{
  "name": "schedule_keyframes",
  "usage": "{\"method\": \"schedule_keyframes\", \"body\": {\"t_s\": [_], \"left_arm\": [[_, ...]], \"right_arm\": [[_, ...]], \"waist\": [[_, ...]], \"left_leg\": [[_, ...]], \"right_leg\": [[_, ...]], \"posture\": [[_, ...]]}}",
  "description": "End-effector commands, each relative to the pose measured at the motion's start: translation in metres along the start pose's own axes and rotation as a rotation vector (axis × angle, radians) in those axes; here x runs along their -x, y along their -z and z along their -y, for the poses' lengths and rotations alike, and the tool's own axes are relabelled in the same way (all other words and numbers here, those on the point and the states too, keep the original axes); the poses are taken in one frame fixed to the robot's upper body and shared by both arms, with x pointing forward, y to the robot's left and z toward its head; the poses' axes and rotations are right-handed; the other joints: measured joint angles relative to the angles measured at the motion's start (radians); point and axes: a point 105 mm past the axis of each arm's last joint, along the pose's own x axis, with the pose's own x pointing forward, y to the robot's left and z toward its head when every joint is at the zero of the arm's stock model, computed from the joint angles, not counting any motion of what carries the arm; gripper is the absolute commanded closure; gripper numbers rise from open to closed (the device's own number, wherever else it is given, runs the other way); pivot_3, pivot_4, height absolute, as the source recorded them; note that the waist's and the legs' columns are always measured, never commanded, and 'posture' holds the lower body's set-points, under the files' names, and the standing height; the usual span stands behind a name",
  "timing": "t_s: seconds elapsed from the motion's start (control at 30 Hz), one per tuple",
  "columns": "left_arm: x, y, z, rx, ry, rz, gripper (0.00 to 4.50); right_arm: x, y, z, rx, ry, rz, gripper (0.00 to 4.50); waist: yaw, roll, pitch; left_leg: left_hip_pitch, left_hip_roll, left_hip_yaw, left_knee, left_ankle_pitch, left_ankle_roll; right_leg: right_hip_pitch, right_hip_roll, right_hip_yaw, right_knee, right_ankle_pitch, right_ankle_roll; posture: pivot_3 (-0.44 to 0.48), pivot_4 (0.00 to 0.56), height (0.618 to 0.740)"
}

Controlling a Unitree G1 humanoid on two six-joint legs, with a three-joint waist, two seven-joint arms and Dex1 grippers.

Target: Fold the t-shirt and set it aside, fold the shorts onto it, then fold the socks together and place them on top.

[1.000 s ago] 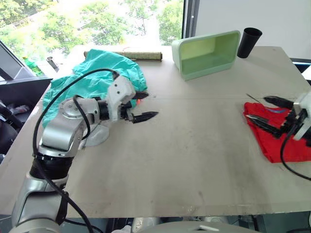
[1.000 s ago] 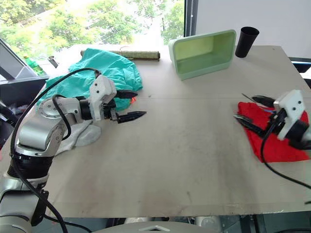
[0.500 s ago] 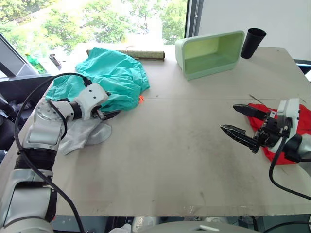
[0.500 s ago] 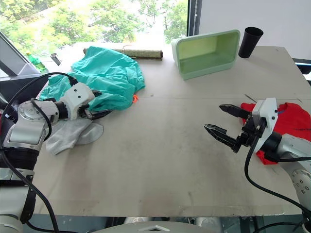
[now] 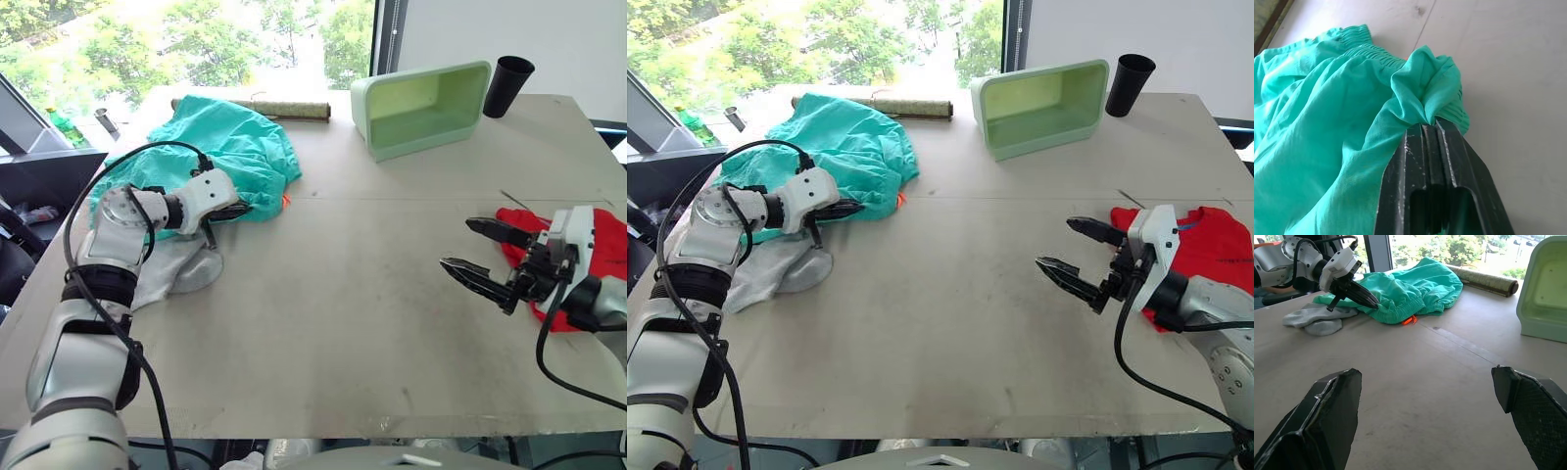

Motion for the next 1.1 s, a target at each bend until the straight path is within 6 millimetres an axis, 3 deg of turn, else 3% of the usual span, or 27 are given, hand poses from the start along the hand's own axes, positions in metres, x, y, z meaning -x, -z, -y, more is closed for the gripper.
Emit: {"method": "schedule_keyframes", "body": {"t_s": [0.03, 0.2, 0.33, 0.37, 0.47, 0.6, 0.63, 0.67, 0.73, 0.87, 0.9, 1.1], "left_arm": [[-0.004, -0.045, -0.004, -0.048, 0.035, 0.142, 4.42], [-0.020, -0.110, 0.032, -0.074, 0.229, 0.332, 4.42], [-0.032, -0.142, 0.051, -0.095, 0.299, 0.404, 4.42], [-0.041, -0.154, 0.068, -0.115, 0.362, 0.433, 4.42], [-0.060, -0.166, 0.100, -0.165, 0.464, 0.449, 4.42], [-0.076, -0.181, 0.117, -0.121, 0.479, 0.502, 4.42], [-0.080, -0.183, 0.123, -0.104, 0.492, 0.509, 3.81], [-0.083, -0.185, 0.128, -0.100, 0.499, 0.514, 3.68], [-0.086, -0.186, 0.136, -0.102, 0.507, 0.521, 2.69], [-0.073, -0.186, 0.136, -0.090, 0.524, 0.539, 0.54], [-0.070, -0.186, 0.130, -0.082, 0.502, 0.544, 0.22], [-0.046, -0.177, 0.096, -0.049, 0.399, 0.522, 0.22]], "right_arm": [[0.004, -0.013, 0.000, 0.051, 0.016, 0.040, 0.00], [0.008, -0.002, 0.007, 0.001, 0.060, -0.051, 0.00], [0.010, -0.002, 0.012, -0.008, 0.076, -0.069, 0.00], [0.011, -0.002, 0.016, 0.003, 0.085, -0.083, 0.00], [0.012, -0.002, 0.021, 0.024, 0.096, -0.104, 0.00], [0.011, 0.001, 0.022, 0.039, 0.091, -0.116, 0.00], [0.009, 0.005, 0.020, 0.026, 0.085, -0.129, 0.00], [0.008, 0.008, 0.018, 0.019, 0.079, -0.144, 0.00], [0.007, 0.014, 0.014, 0.013, 0.061, -0.173, 0.00], [0.004, 0.021, 0.005, -0.008, 0.021, -0.198, 0.00], [0.003, 0.024, 0.003, -0.013, 0.012, -0.210, 0.00], [-0.010, 0.044, -0.001, -0.014, 0.017, -0.249, 0.00]], "waist": [[0.003, 0.000, 0.000], [0.005, -0.001, 0.000], [-0.001, 0.000, 0.000], [0.000, 0.000, 0.000], [0.003, 0.000, 0.000], [0.002, 0.000, 0.000], [0.002, 0.000, 0.000], [0.002, 0.000, 0.000], [0.002, 0.000, 0.000], [0.001, 0.000, 0.000], [0.001, 0.000, 0.000], [0.001, 0.000, -0.001]], "left_leg": [[0.000, 0.000, 0.000, 0.000, 0.000, 0.000], [-0.001, 0.000, -0.001, 0.002, -0.001, 0.001], [0.000, 0.000, 0.000, 0.002, -0.001, 0.001], [0.001, 0.000, 0.000, 0.002, 0.000, 0.001], [0.001, 0.000, 0.000, 0.003, 0.000, 0.001], [0.000, 0.000, 0.000, 0.003, 0.000, 0.001], [0.000, 0.000, 0.000, 0.003, 0.000, 0.001], [0.001, 0.000, 0.000, 0.003, 0.000, 0.001], [0.000, 0.000, 0.000, 0.003, 0.000, 0.001], [0.001, 0.000, 0.000, 0.003, 0.000, 0.001], [0.001, 0.000, 0.000, 0.003, 0.000, 0.001], [0.001, 0.000, -0.001, 0.003, 0.000, 0.001]], "right_leg": [[0.000, 0.000, 0.000, 0.000, 0.000, 0.000], [0.001, 0.000, 0.000, 0.000, 0.000, 0.000], [0.001, 0.000, 0.000, 0.001, 0.000, 0.000], [0.001, 0.001, 0.001, 0.001, 0.000, 0.000], [0.002, 0.001, 0.001, 0.001, 0.000, 0.000], [0.002, 0.002, 0.001, 0.001, 0.000, 0.000], [0.002, 0.002, 0.001, 0.001, 0.000, 0.000], [0.002, 0.002, 0.001, 0.001, 0.000, 0.000], [0.002, 0.002, 0.001, 0.001, 0.000, 0.000], [0.001, 0.002, 0.001, 0.001, 0.000, 0.000], [0.001, 0.002, 0.001, 0.001, 0.000, 0.000], [0.001, 0.001, 0.001, 0.001, 0.000, 0.000]], "posture": [[0.000, 0.150, 0.740], [0.000, 0.150, 0.740], [0.000, 0.150, 0.740], [0.000, 0.150, 0.740], [0.000, 0.150, 0.740], [0.000, 0.150, 0.740], [0.000, 0.150, 0.740], [0.000, 0.150, 0.740], [0.000, 0.150, 0.740], [0.000, 0.150, 0.740], [0.000, 0.150, 0.740], [0.000, 0.150, 0.740]]}}
